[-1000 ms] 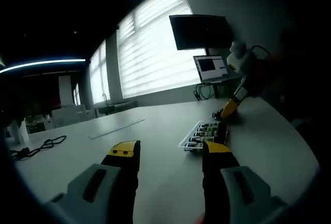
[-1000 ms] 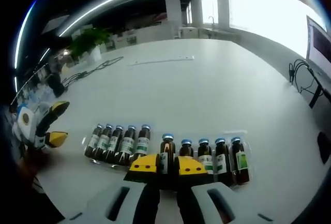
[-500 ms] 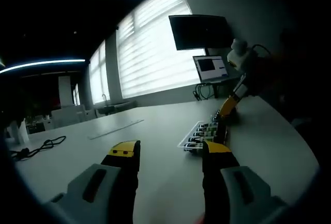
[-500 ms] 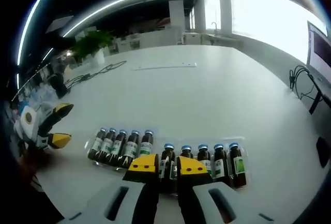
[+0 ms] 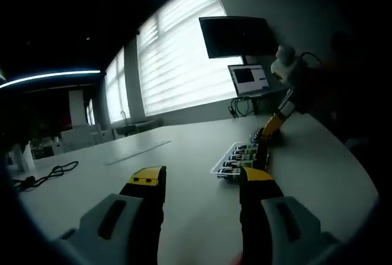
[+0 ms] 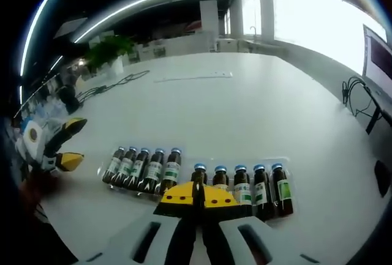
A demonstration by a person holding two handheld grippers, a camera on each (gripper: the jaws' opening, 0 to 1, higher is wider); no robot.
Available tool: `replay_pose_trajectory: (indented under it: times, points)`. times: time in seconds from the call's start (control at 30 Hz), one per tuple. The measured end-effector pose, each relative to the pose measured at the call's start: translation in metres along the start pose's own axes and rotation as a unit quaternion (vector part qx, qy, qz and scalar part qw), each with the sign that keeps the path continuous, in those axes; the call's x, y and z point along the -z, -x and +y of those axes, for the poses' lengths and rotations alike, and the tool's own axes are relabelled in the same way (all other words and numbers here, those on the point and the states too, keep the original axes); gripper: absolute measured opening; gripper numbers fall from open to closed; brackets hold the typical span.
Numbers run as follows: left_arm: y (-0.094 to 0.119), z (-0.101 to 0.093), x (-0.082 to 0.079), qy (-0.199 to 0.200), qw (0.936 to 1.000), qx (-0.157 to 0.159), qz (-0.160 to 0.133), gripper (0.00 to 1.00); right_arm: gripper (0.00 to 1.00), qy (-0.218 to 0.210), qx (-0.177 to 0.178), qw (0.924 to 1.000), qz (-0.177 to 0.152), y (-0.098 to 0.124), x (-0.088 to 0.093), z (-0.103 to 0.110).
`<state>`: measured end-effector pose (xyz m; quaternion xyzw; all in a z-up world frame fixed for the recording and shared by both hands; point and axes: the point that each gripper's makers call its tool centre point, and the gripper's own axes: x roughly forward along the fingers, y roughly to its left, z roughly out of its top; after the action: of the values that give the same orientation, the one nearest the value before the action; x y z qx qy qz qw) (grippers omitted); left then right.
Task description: Grip medicine bottles put into box
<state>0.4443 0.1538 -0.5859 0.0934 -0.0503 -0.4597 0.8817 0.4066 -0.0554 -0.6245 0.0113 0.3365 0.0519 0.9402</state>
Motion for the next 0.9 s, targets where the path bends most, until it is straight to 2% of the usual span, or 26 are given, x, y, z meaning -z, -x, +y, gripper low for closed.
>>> replay_pose_trajectory:
  times: [0.4,0.53,0.6,0.7,0.9]
  points:
    - [-0.0003,0.0003,0.0013,0.0,1.0,0.0,0.003,0.41,0.0,0.003,-0.001,1.0,0.0,-0.0012,-0.0004,0.0007]
    - [-0.0004,0.0001,0.0018,-0.001,1.0,0.0,0.003,0.41,0.0,0.024,0.006,0.9996,0.014,-0.0021,0.006,0.0019]
    - [-0.0005,0.0002,0.0019,-0.001,1.0,0.0,0.003,0.41,0.0,0.028,0.006,0.9996,0.007,0.0004,0.0039,0.0019]
    - [-0.0004,0.0002,0.0018,0.0,1.0,0.0,0.002,0.41,0.0,0.014,0.004,0.9999,0.004,0.0015,0.0041,0.0003]
    - [-0.0001,0.0006,0.0012,0.002,1.0,0.0,0.0,0.41,0.0,0.014,0.003,0.9999,0.004,0.0021,0.0041,0.0004]
